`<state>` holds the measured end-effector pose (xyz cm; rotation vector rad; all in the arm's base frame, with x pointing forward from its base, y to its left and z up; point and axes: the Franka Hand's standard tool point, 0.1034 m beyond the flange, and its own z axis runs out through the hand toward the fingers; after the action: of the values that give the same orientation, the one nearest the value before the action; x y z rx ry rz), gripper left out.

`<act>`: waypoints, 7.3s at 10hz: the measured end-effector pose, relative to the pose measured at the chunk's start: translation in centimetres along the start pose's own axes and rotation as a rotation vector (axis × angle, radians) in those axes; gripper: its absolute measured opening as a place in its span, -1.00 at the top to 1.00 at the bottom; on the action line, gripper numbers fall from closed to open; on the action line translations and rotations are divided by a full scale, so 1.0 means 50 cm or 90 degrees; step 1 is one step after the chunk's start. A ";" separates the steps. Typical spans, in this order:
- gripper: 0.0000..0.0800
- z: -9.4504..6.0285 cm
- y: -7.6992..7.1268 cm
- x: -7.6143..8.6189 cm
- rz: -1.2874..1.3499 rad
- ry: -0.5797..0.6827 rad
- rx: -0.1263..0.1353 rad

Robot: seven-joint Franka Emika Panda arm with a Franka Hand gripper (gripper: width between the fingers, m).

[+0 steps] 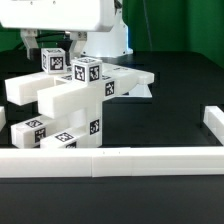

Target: Assemble chair

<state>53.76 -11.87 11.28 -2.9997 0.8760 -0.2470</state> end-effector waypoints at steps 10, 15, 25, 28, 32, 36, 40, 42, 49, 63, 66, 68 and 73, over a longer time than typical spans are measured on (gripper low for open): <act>-0.62 -0.008 -0.007 0.001 -0.379 0.002 -0.007; 0.29 -0.007 -0.006 0.001 -0.447 0.000 -0.012; 0.29 -0.005 -0.004 0.003 -0.020 0.017 -0.006; 0.29 -0.005 -0.016 -0.004 0.160 0.022 -0.003; 0.29 -0.005 -0.017 -0.005 0.311 0.020 0.007; -0.49 -0.005 -0.018 -0.005 0.229 0.016 0.004; -0.62 -0.006 -0.014 -0.002 -0.013 0.011 -0.002; -0.62 -0.006 -0.014 -0.001 -0.098 0.012 -0.003; -0.62 -0.006 -0.012 0.001 -0.350 0.012 -0.014; 0.29 -0.006 -0.011 0.001 0.067 0.062 0.002; 0.29 -0.007 -0.011 0.000 0.169 0.063 0.010; 0.29 -0.006 -0.010 -0.001 0.270 0.060 0.017; -0.37 -0.005 -0.009 -0.001 0.253 0.058 0.015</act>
Offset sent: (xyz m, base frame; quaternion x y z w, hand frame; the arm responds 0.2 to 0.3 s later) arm 0.0007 0.0117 0.0059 0.0427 -0.0067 -0.1755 0.9835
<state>53.92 -11.47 11.55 -2.7298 1.4340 -0.3819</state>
